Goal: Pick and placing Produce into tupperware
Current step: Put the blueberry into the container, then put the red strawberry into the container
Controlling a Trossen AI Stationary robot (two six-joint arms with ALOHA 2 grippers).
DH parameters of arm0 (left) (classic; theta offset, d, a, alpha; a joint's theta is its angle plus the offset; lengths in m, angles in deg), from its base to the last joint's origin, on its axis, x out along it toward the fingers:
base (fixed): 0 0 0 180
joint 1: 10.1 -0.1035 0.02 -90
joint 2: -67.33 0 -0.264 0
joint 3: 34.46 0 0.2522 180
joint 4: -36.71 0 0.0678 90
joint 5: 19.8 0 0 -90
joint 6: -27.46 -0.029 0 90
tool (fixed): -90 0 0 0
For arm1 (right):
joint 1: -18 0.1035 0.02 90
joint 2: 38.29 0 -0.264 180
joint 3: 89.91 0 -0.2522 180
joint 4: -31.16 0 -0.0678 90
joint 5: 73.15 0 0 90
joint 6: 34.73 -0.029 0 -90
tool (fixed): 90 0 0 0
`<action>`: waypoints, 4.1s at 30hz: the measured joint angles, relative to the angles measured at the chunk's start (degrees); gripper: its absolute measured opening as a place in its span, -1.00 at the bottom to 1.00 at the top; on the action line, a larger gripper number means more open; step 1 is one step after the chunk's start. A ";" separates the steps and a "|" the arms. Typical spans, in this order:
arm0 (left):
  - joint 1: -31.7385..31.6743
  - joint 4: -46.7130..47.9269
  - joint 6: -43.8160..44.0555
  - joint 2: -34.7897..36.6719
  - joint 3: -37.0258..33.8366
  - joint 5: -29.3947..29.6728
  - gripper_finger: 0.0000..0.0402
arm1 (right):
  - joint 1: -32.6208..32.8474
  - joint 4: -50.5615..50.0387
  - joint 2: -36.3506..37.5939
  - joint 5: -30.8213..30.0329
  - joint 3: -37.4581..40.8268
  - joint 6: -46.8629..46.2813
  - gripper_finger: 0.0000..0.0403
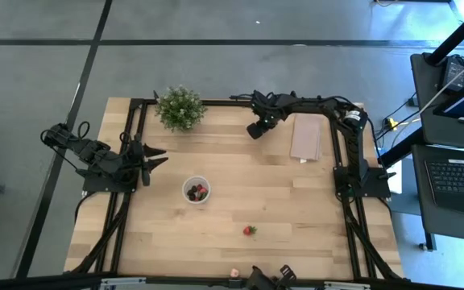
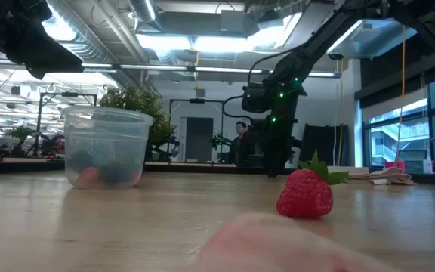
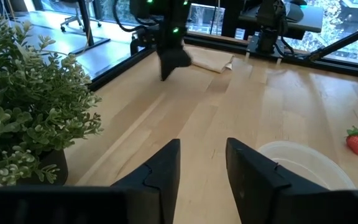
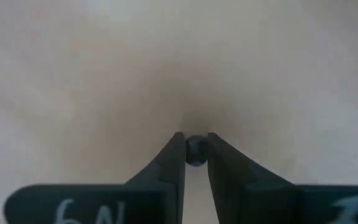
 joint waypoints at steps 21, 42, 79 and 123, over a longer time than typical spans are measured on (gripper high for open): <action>-0.02 -0.01 -0.06 0.02 0.00 0.21 -0.45 | 25.77 -2.65 3.73 8.86 -28.40 14.51 -0.74; -0.02 -0.03 -0.04 0.01 0.00 0.19 -0.62 | 36.99 7.41 -8.48 6.51 -33.28 18.10 -0.74; -0.01 -0.01 0.05 0.00 0.01 0.19 -0.92 | 38.16 6.04 -15.92 8.62 -33.36 17.76 -0.39; -0.02 -0.23 -0.04 0.00 0.00 0.17 -0.63 | 49.01 -42.40 -9.81 7.06 -51.26 17.44 0.31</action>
